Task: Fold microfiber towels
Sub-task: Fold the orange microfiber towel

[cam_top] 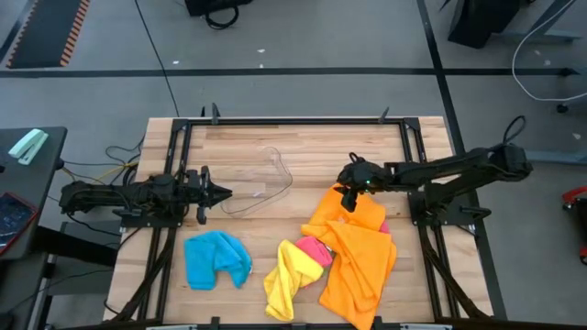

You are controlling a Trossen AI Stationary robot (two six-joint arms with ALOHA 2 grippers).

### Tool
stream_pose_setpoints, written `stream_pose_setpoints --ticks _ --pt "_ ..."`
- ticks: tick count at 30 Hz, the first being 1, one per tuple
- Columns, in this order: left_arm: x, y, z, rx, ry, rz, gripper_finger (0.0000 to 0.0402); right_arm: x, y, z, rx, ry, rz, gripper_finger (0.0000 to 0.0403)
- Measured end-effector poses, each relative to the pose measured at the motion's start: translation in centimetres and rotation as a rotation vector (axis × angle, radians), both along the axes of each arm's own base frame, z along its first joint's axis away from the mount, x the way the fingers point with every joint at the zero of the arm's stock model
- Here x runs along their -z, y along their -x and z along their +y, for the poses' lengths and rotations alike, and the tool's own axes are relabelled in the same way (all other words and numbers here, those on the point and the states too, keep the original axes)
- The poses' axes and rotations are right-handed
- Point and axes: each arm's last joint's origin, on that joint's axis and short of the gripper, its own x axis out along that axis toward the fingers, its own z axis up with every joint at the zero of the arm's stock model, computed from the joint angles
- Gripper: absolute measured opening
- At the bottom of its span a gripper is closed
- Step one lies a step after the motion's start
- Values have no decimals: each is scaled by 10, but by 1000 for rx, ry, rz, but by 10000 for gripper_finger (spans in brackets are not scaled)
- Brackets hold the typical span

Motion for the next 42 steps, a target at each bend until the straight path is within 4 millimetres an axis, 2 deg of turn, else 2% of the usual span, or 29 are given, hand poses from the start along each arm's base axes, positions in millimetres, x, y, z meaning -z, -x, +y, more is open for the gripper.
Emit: stream_pose_setpoints --ticks 7,16,24,28,37,42 --pt "0 0 0 0 0 0 58 11 -12 -8 -39 58 89 162" --pt "0 0 0 0 0 0 51 27 -15 -14 -64 84 179 161" --pt "0 0 0 0 0 0 58 30 -14 -14 -115 138 227 158" --pt "0 0 0 1 0 0 58 32 -11 -14 -119 162 271 131" --pt "0 0 0 0 0 0 52 33 -10 -14 -129 166 288 27" --pt "0 0 0 0 0 0 59 23 -10 -14 -125 171 260 6"
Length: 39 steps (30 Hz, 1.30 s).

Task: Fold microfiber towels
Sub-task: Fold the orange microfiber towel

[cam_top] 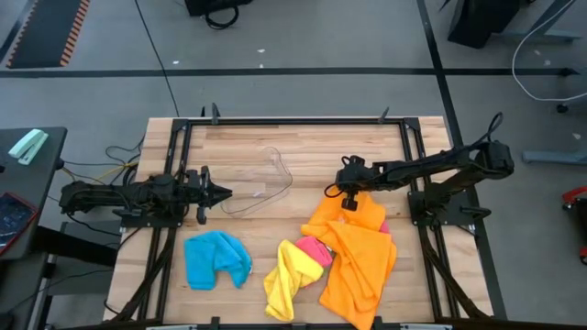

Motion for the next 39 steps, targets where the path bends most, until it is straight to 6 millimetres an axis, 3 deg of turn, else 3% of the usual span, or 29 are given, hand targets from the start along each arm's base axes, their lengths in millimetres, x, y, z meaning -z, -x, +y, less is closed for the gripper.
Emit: stream_pose_setpoints --ticks 19,29,35,39 --pt "0 0 0 0 0 0 59 -133 -24 -7 36 135 -119 2" --pt "0 0 0 0 0 0 52 -201 -20 0 53 262 -245 1" --pt "0 0 0 0 0 0 59 -223 -17 10 15 287 -297 0" --pt "0 0 0 0 0 0 57 -227 -16 14 7 303 -298 0"
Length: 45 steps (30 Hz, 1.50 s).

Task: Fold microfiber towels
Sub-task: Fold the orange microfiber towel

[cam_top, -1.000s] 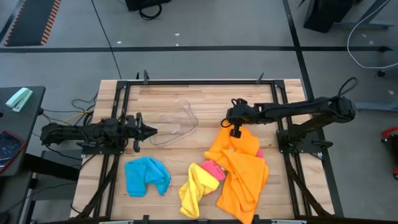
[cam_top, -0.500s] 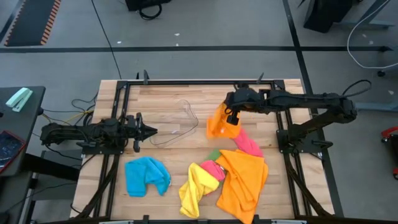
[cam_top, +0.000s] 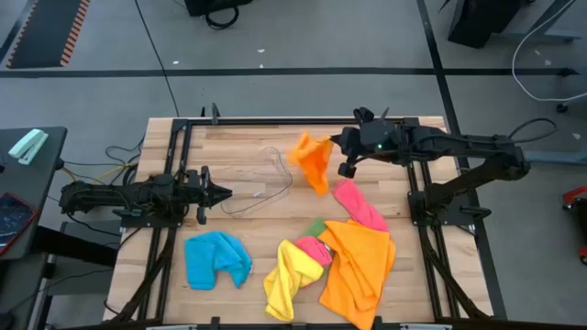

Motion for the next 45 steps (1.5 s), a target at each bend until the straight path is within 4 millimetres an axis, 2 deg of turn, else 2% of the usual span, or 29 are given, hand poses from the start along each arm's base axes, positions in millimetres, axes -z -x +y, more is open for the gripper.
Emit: stream_pose_setpoints --ticks 15,30,45 --pt "0 0 0 0 0 0 59 1 -1 1 33 -16 -8 0" --pt "0 0 0 0 0 0 59 6 6 32 -74 -13 74 0" --pt "-1 0 0 -1 10 -15 56 7 6 37 -110 -40 72 9"
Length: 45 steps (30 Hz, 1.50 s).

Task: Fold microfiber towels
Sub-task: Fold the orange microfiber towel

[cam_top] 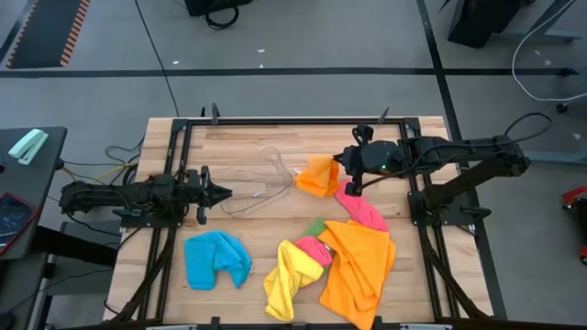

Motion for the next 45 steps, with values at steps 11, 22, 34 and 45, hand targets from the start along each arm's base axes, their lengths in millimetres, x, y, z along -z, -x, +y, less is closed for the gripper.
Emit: stream_pose_setpoints --ticks 11,22,34,45 --pt "-15 1 0 6 148 -172 51 3 2 0 9 -25 21 10" --pt "-18 1 0 -4 170 -206 55 3 1 1 -5 -39 19 11" --pt "-27 -15 -2 0 176 -107 69 3 0 1 -5 -41 13 11" --pt "-45 -52 -4 -13 142 70 85 1 -1 1 -6 -43 -4 11"
